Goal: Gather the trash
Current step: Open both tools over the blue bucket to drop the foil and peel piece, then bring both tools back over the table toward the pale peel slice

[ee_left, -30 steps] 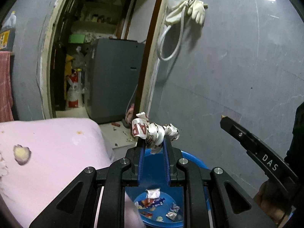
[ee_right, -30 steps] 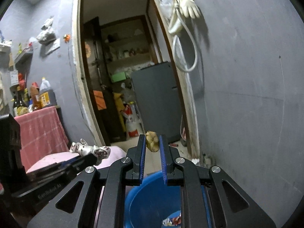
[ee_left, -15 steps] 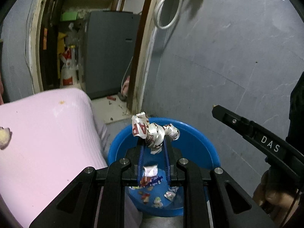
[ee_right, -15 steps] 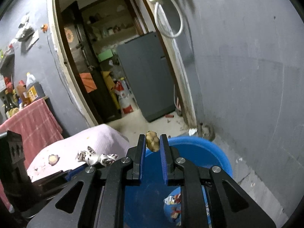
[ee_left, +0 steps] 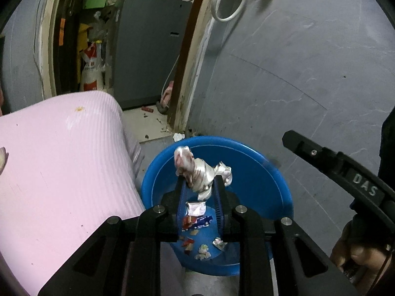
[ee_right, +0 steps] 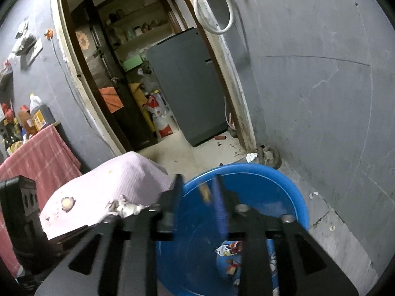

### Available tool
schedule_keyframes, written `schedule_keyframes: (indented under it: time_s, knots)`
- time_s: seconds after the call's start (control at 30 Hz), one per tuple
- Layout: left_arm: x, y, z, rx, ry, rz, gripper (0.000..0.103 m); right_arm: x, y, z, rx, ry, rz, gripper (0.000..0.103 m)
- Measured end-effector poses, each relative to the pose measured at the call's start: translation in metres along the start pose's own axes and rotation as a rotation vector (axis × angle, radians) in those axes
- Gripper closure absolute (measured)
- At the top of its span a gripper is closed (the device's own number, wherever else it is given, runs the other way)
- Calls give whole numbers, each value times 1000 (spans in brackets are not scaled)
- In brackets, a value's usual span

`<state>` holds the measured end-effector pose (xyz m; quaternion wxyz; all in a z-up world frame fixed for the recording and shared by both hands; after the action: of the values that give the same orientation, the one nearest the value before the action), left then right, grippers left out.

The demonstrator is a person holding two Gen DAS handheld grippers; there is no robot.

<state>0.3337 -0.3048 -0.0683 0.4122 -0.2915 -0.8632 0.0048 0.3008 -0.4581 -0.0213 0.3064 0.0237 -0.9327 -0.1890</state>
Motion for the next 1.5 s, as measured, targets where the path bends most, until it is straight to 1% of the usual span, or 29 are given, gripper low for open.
schedule_keyframes:
  time_s: [0.2, 0.27, 0.47, 0.53, 0.57, 0.6, 0.67, 0.77, 0.83, 0.97, 1.0, 1.03, 1.07, 1.13, 1.27, 1.37, 1.43, 1.5]
  knots:
    - [3, 6, -1, 37, -5, 20, 83, 2, -3, -2, -7, -7, 6, 70]
    - [4, 7, -1, 43, -6, 24, 81, 2, -3, -3, -8, -11, 8, 70]
    - [15, 9, -5, 70, -50, 36, 66, 4, -4, -5, -6, -31, 14, 70]
    - [20, 12, -8, 87, -73, 27, 55, 7, -4, -5, -8, -41, 18, 69]
    - [22, 13, -9, 93, -80, 24, 53, 7, -5, -5, -11, -46, 19, 69]
    - [25, 16, -10, 105, -93, 20, 50, 8, -5, -6, -15, -50, 19, 66]
    - [30, 20, -13, 121, -109, 10, 49, 9, -8, -8, -23, -57, 22, 63]
    - [36, 29, -15, 140, -129, -29, 37, 11, -10, -10, -31, -70, 24, 57]
    - [41, 32, -18, 153, -147, -52, 25, 12, -10, -12, -32, -79, 23, 53]
    - [59, 41, -25, 160, -186, -94, 17, 16, -6, -15, -29, -109, 21, 43]
    - [65, 44, -26, 158, -204, -114, 12, 18, -5, -16, -28, -119, 20, 31]
    - [73, 48, -27, 161, -230, -147, 8, 20, -3, -17, -27, -136, 18, 22]
    - [78, 52, -30, 166, -261, -179, 6, 22, 0, -18, -24, -149, 16, 22]
    - [92, 58, -33, 171, -315, -206, 3, 27, 6, -20, -2, -175, 19, 22]
    - [116, 71, -31, 186, -367, -253, 2, 37, 18, -24, 32, -242, 21, 18]
    - [134, 82, -32, 188, -398, -290, 2, 42, 28, -27, 56, -286, 7, 13]
    - [147, 85, -31, 181, -412, -306, 2, 46, 35, -27, 70, -317, -3, 0]
    - [154, 91, -32, 181, -424, -321, 2, 49, 41, -27, 84, -336, -14, 0]
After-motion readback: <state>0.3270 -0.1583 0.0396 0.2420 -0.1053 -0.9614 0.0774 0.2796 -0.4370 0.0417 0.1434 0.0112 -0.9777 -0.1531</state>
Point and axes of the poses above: each gripper's, at about its wrist camera, not at the fingertips, and x roughly against the way its jaws point, y to its left, z to its underside, the point moved 7 cm from there along -x, roughly the way its jaws point, and after that the axes turned 6 degrees about y, right-handed, at the moved point
